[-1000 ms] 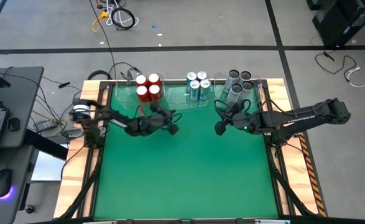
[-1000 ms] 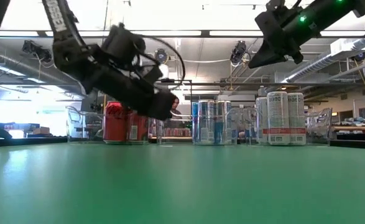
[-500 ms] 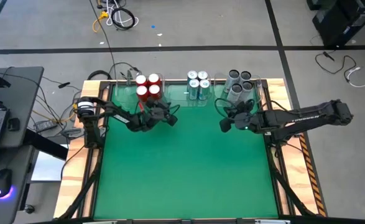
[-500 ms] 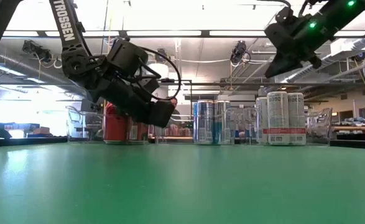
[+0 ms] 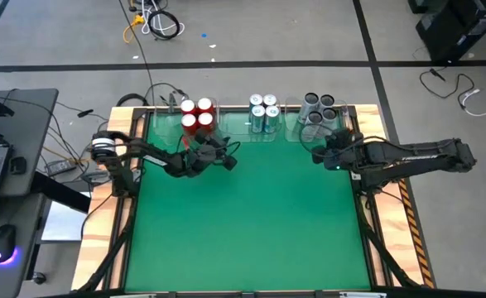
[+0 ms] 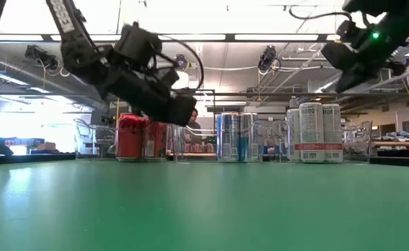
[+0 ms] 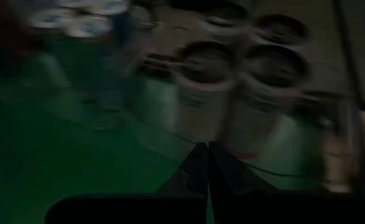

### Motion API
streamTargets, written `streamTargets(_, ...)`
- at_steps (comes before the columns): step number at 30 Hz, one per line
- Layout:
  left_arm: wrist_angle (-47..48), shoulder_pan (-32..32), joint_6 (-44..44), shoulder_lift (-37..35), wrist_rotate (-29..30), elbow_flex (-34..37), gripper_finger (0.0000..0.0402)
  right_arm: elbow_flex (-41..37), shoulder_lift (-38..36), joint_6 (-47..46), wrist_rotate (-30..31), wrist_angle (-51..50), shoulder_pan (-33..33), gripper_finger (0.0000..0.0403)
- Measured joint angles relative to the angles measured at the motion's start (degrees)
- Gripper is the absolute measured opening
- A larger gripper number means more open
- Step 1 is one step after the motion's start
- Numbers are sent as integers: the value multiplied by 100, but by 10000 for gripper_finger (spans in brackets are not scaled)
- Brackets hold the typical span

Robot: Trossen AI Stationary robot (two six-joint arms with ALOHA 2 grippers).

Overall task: Sort soda cans
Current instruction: Adjust the transparent bins on the table

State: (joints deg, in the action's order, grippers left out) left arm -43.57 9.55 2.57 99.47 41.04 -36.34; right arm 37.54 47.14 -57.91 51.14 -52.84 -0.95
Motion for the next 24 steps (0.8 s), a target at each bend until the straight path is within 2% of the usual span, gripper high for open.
streamTargets(7, 566, -534, -84, -887, -26, 0, 1, 0, 87, -1570, -87, -1996, -522, 0)
streamTargets(11, 788, -784, -86, -1299, -37, 2, 1, 0, 169, -2208, -112, -2700, -795, 0)
streamTargets(18, 1012, -1152, -265, -1675, -44, 2, 1, -4, 159, -2343, -152, -2750, -1324, 0)
streamTargets(24, 1122, -1365, -280, -1855, -48, 2, 1, -206, 166, -2109, -149, -2220, -2012, 0)
